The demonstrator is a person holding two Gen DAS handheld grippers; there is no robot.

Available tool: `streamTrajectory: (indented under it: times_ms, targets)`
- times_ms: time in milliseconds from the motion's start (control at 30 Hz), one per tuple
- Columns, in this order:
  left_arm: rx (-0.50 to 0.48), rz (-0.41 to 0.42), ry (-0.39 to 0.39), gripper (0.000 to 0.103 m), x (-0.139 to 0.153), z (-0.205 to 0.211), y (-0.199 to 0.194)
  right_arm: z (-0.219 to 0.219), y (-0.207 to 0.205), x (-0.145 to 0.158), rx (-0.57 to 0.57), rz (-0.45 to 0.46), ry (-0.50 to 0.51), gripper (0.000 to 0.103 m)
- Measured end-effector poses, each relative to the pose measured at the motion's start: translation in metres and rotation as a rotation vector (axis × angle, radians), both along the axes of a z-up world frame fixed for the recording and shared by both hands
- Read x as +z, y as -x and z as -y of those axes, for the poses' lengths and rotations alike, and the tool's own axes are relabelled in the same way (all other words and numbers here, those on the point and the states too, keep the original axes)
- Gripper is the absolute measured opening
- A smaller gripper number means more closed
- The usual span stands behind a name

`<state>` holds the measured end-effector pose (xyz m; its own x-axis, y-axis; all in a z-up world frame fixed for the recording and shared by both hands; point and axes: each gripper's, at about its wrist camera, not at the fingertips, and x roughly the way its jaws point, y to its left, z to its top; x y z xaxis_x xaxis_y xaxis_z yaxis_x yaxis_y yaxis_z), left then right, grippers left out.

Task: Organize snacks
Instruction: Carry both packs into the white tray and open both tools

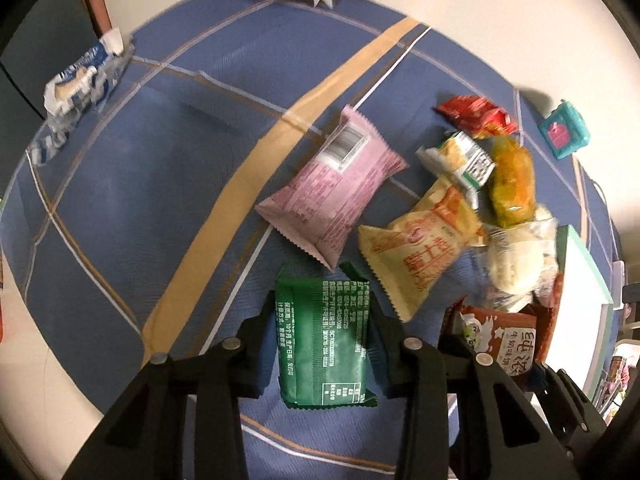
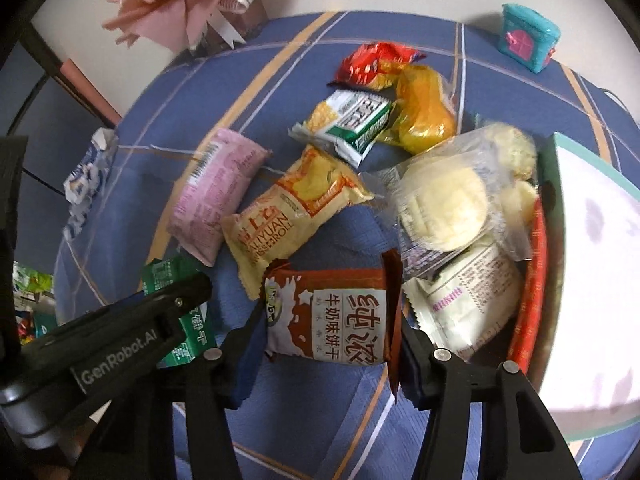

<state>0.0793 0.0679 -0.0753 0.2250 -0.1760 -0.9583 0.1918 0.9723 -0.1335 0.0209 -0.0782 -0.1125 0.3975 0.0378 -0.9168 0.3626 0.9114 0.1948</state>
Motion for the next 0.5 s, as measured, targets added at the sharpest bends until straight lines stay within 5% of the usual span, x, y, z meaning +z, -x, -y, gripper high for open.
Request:
streamTrajectory:
  times_ms: [300,500]
  targets:
    - [-0.057,0.082,0.000,0.041,0.042,0.038,0.014,0.031,0.039,0.052,-0.110,0.062,0.025,0.060]
    - [-0.153,0.121,0.006,0.041,0.063,0.085,0.030,0.085,0.075,0.072,-0.286,0.068,0.073,0.060]
